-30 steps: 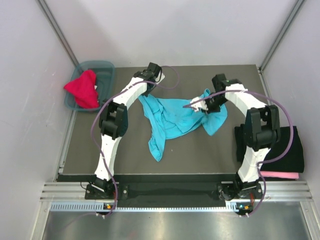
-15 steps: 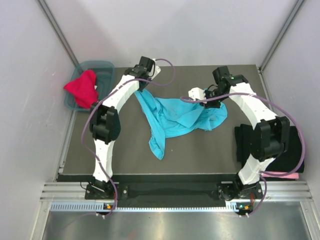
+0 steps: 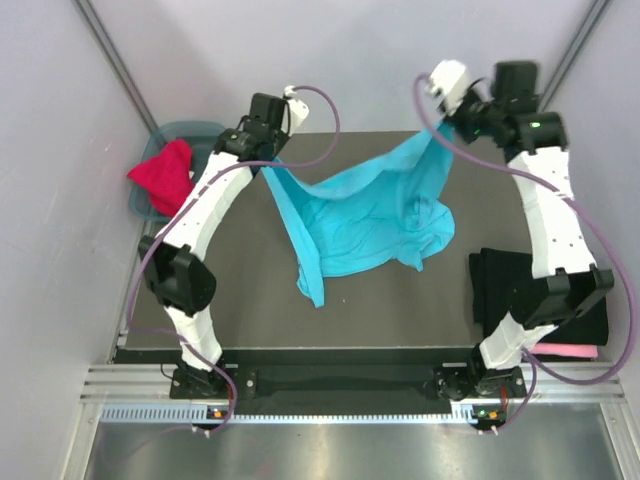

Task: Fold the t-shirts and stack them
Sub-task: Flatten the tshirt out

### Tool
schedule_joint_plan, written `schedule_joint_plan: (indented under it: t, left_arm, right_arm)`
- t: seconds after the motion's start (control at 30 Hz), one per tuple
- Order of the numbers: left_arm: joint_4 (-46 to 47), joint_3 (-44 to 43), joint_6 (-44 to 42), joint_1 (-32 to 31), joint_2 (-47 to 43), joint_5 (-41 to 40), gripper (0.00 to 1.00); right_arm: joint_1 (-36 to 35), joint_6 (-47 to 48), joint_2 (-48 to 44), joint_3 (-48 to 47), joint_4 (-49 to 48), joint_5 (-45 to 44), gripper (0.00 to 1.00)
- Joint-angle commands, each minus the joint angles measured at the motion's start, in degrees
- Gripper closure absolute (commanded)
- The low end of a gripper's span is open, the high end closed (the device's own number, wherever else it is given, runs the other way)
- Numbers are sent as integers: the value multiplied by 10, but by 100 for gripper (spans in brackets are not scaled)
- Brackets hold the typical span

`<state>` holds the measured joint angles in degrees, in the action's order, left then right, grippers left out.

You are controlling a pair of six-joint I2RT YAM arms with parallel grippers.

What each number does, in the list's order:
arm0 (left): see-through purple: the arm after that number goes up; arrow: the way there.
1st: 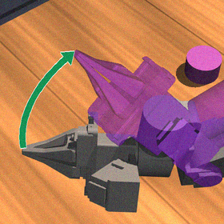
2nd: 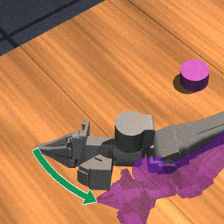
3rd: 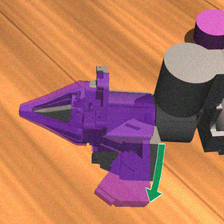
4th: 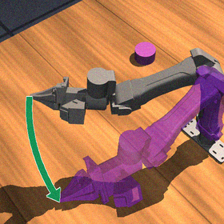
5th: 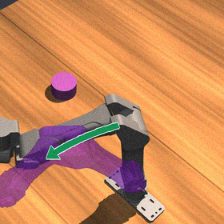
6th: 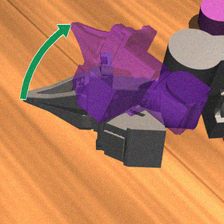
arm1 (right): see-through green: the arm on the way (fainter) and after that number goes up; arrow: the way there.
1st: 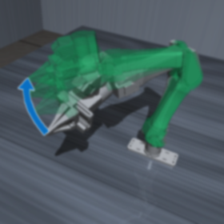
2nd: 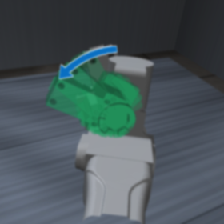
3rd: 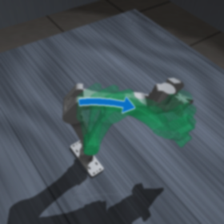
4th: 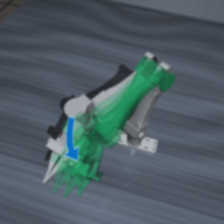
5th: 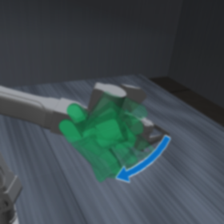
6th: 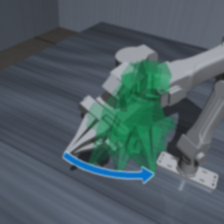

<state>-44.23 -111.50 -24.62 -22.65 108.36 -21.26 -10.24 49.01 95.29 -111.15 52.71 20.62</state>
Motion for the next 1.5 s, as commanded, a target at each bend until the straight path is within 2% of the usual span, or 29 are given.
schedule_joint_plan:
  t: [0.0, 0.13, 0.33, 0.57, 0.9, 1.07, 1.2, 1.3, 1.47]
  left_arm:
    - [73, -7, -39, 1, -99, -44, 100]
    - [110, -19, -75, 1, -148, -61, 100]
    - [130, -52, -57, 1, -216, -42, 100]
    - [79, -57, -51, 2, -306, 13, 100]
    - [58, -66, -38, 38, -424, 60, 100]
    - [89, -71, -72, 46, -452, 63, 100]
    - [126, -52, -117, 46, -446, 54, 100]
    - [111, -31, -128, 46, -430, 61, 100]
    - [125, 97, -133, 46, -417, 67, 100]
  right_arm:
    - [41, -133, -12, -115, -69, -65, 100]
    - [81, -185, -51, -145, -107, -84, 100]
    - [89, -200, -159, -93, -168, -91, 100]
    - [89, -249, -288, -64, -204, -108, 100]
    - [90, -245, -446, -54, -197, -34, 100]
    - [91, -246, -448, -92, -217, -44, 100]
    - [90, -217, -411, -103, -223, -55, 100]
    - [90, -192, -393, -56, -240, -58, 100]
    - [90, -178, -370, 80, -302, -39, 100]
